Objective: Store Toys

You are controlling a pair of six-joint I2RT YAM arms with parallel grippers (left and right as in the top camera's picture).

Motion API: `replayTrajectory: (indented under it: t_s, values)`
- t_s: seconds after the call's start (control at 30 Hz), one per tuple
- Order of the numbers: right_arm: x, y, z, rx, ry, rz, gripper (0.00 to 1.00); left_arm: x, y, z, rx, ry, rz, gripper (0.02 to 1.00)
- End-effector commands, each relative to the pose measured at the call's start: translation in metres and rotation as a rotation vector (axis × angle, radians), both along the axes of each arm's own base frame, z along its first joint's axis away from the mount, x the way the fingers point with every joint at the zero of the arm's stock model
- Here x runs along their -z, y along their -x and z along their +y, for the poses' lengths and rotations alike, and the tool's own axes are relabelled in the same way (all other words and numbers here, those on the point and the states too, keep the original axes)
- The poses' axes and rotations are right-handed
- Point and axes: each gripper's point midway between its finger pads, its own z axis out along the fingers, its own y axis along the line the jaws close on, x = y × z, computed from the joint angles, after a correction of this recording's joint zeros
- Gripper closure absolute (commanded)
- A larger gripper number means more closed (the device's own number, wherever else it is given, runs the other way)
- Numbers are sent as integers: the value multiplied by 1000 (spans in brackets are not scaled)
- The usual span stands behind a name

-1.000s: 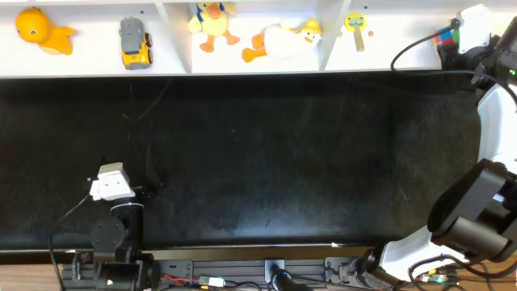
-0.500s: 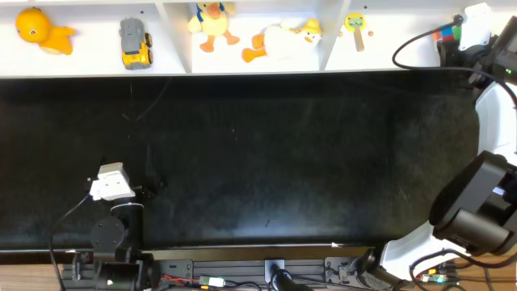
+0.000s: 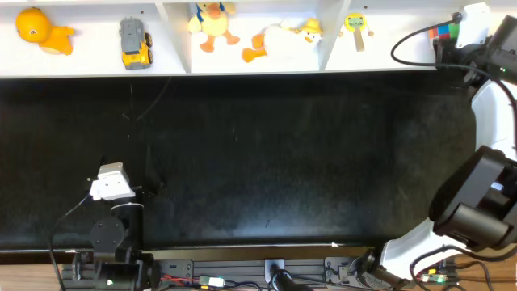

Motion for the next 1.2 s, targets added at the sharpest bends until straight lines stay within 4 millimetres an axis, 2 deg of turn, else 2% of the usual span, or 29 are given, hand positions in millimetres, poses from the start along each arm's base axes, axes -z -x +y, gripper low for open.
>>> replayTrajectory:
  t_s: [0.03,0.5,0.7,0.83,0.97,1.07,1.13,1.17,1.2]
  values:
    - [-12,-11,-4,14,7,-33,682,-1,1,2,-7,-21,-2,20]
    - [-12,-11,-4,28,-10,-34,663,-1,1,2,-7,-21,-3,20]
    - [-12,-10,-4,28,-11,-31,606,-1,1,2,-7,-21,-3,20]
    - [-12,-10,-4,28,-11,-31,487,-1,1,2,-7,-21,-3,20]
    - [-12,-10,-4,28,-11,-32,325,-1,1,2,-7,-21,-3,20]
    - [-12,-10,-4,28,-11,-32,268,-1,1,2,-7,-21,-3,20]
    - [-12,-10,-3,28,-12,-30,126,-1,1,2,-7,-21,-3,20]
    - [-12,-10,-3,28,-13,-28,5,-1,1,2,-7,-21,-2,20]
    - [-11,-9,-3,28,-14,-25,7,-1,1,2,-7,-21,-3,20]
